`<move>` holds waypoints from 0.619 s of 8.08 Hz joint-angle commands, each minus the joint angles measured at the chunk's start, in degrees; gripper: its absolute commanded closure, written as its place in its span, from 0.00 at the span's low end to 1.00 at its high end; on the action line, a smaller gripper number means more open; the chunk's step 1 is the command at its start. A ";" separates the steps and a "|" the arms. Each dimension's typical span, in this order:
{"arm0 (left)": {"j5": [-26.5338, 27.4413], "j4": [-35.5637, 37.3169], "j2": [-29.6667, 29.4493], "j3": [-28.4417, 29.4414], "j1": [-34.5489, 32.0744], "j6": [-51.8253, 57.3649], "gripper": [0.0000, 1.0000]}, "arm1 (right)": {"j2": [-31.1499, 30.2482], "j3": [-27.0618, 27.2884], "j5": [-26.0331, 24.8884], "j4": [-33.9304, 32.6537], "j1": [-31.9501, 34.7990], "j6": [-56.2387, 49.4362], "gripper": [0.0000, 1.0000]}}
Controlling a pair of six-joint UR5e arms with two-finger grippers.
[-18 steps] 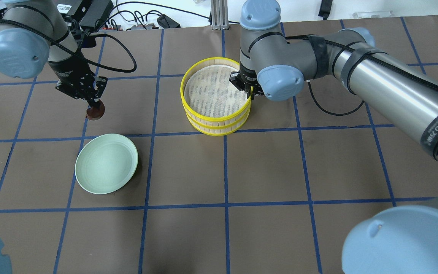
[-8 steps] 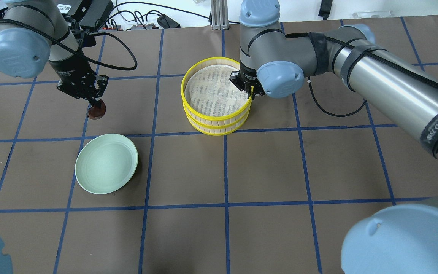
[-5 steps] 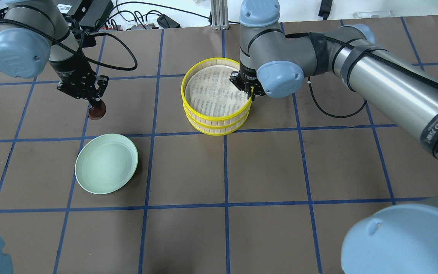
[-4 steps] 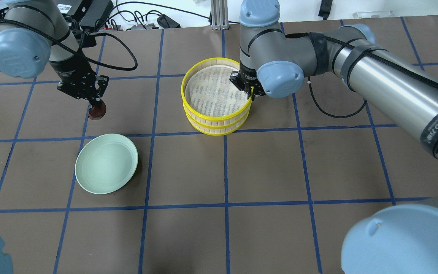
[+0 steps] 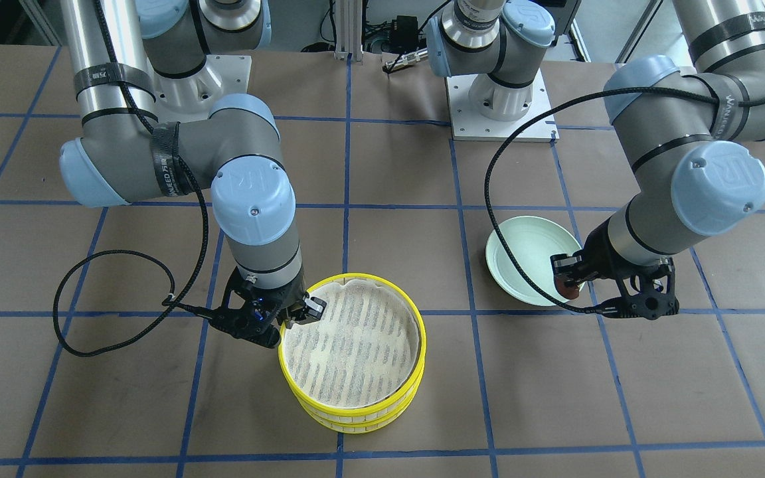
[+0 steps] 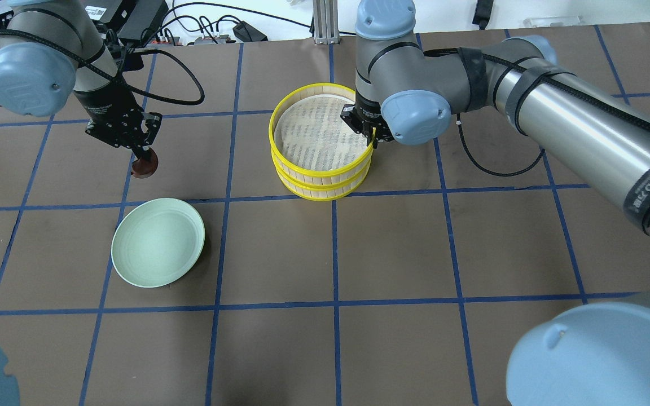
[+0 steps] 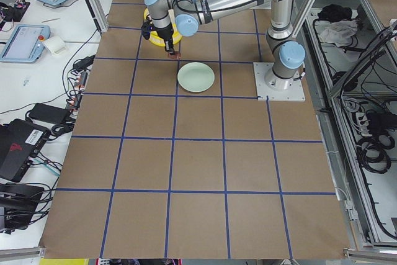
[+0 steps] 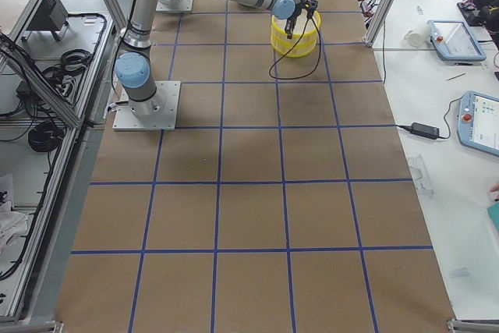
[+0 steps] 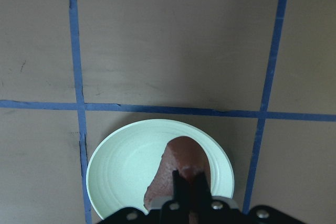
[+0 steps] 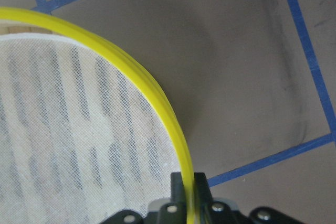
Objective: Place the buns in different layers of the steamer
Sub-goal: 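Lift the brown bun with the left gripper and hold it above the plate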
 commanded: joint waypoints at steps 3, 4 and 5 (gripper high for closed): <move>-0.04 0.03 -0.18 -0.30 0.00 -0.09 1.00 | 0.31 0.00 0.09 -0.13 0.00 0.09 0.93; -0.04 0.03 -0.18 -0.30 0.00 -0.09 1.00 | 0.31 0.00 0.09 -0.13 0.00 0.26 0.91; -0.04 0.03 -0.27 -0.39 0.00 -0.18 1.00 | 0.31 0.08 0.09 -0.04 0.00 0.26 0.87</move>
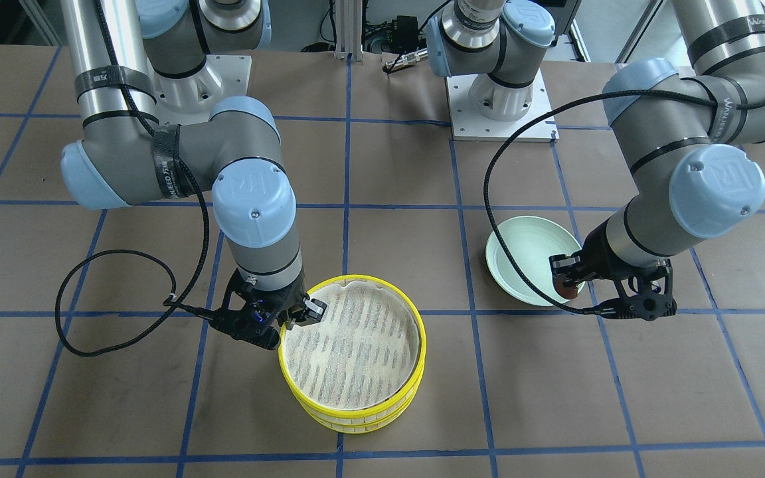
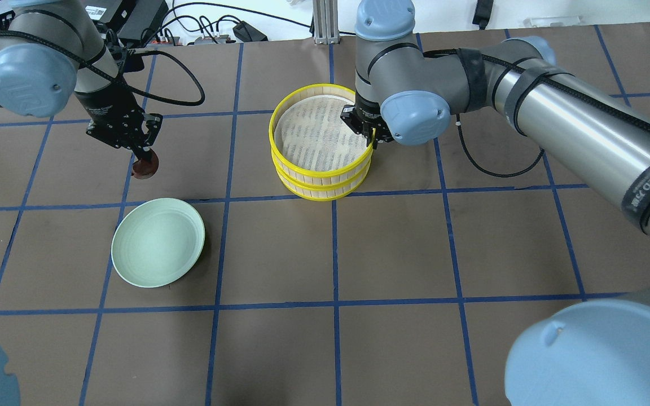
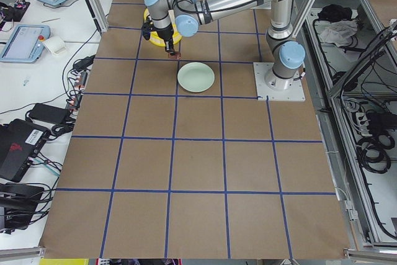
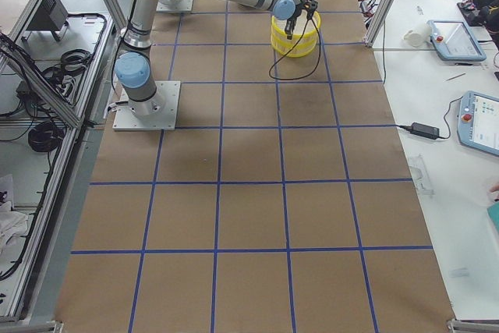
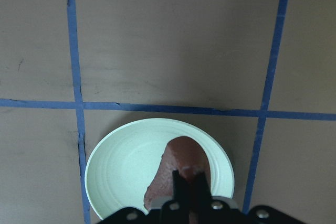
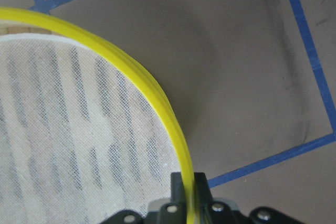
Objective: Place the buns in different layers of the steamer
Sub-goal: 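Lift the brown bun with the left gripper and hold it above the plate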
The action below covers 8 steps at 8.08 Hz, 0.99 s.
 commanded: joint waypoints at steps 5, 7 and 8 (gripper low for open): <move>0.09 0.00 -0.20 -0.39 0.00 -0.09 1.00 | -0.07 0.00 0.80 -0.02 0.53 0.51 0.81; 0.09 0.00 -0.20 -0.47 0.00 -0.09 1.00 | 0.02 0.00 0.80 -0.02 0.53 0.42 0.58; 0.09 0.00 -0.20 -0.56 0.00 -0.09 1.00 | 0.11 0.00 0.80 -0.02 0.53 -0.28 0.27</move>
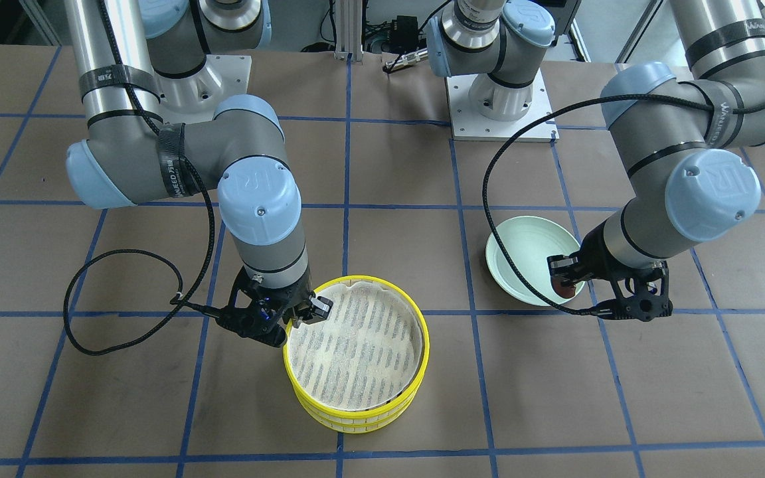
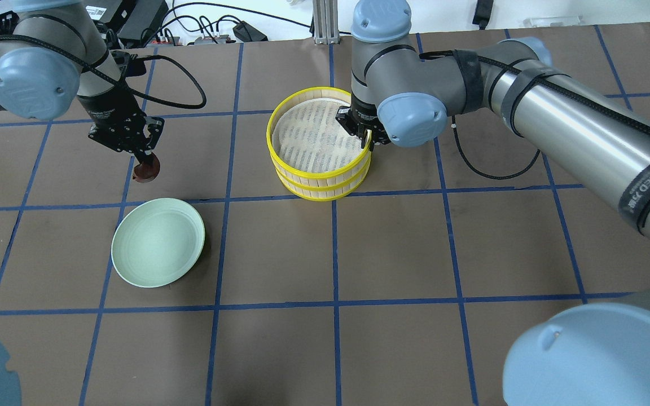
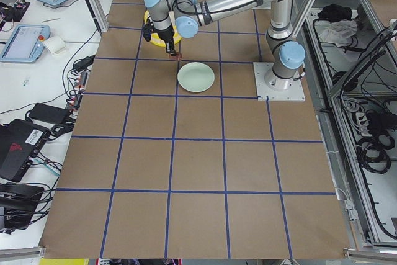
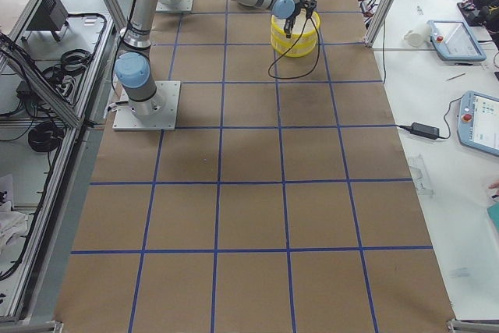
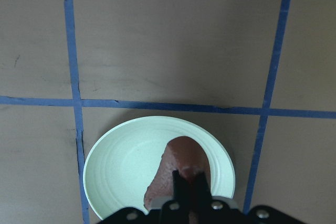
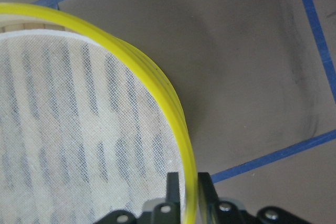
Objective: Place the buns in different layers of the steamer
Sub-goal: 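Lower the brown bun into the top tier while right gripper withdraws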
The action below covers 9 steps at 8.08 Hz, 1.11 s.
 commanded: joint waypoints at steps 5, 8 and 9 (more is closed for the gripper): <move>-2.53 0.00 0.17 3.20 -1.84 -6.66 1.00 | -9.35 -1.85 1.69 9.28 -4.63 -9.73 0.00; -10.16 9.19 0.44 4.53 -9.03 -17.01 1.00 | -17.88 -3.16 0.64 21.06 -9.65 -20.21 0.00; -15.15 13.14 0.52 4.54 -10.62 -20.01 1.00 | -19.73 -3.95 0.11 23.44 -9.84 -24.23 0.00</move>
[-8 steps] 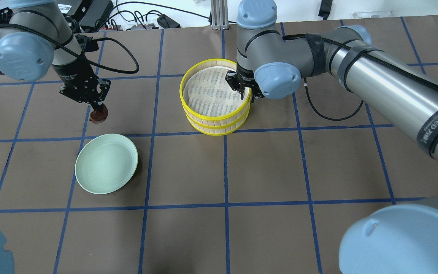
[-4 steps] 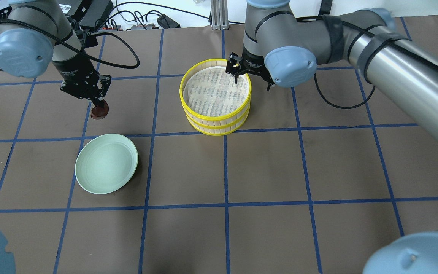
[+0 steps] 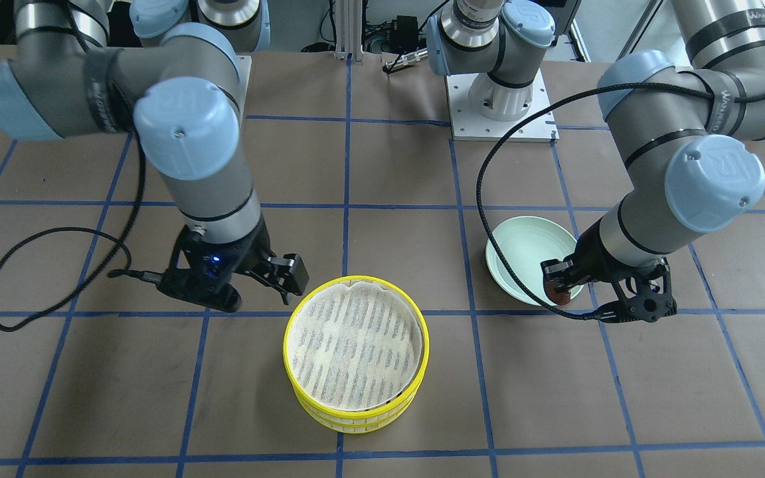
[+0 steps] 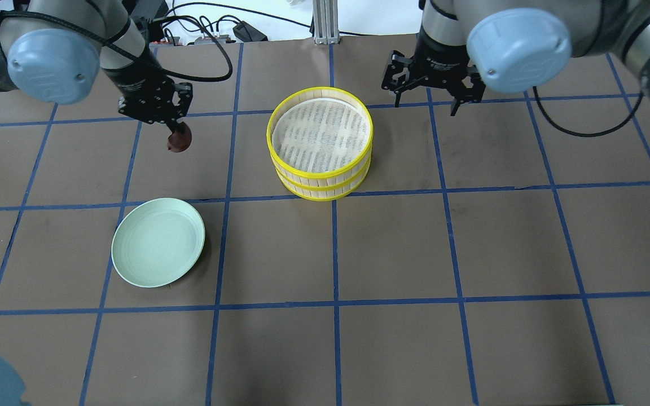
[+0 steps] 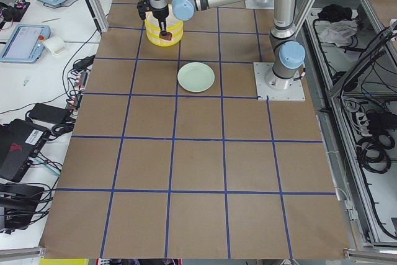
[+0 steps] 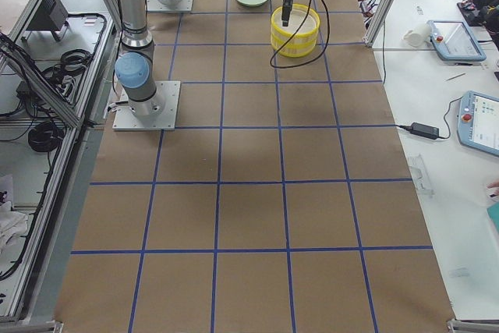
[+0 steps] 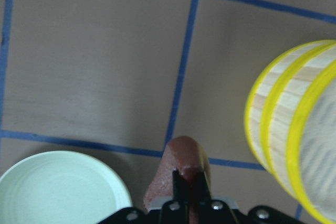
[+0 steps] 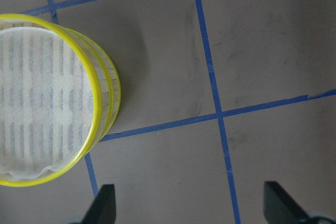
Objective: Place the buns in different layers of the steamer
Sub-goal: 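Lower the brown bun into the top tier while right gripper withdraws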
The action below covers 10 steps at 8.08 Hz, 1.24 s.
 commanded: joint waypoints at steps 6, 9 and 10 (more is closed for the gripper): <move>-16.13 22.12 -7.76 -0.57 -9.78 -17.37 1.00 | -9.59 -0.74 -4.36 10.92 -2.12 -16.43 0.00; -16.13 22.59 -9.80 -0.74 -10.75 -18.53 0.23 | -9.59 -0.74 -4.37 10.22 -3.00 -16.43 0.00; -16.13 22.59 -9.71 -0.74 -11.27 -22.71 0.03 | -9.59 -0.74 -4.10 10.04 -3.00 -16.35 0.00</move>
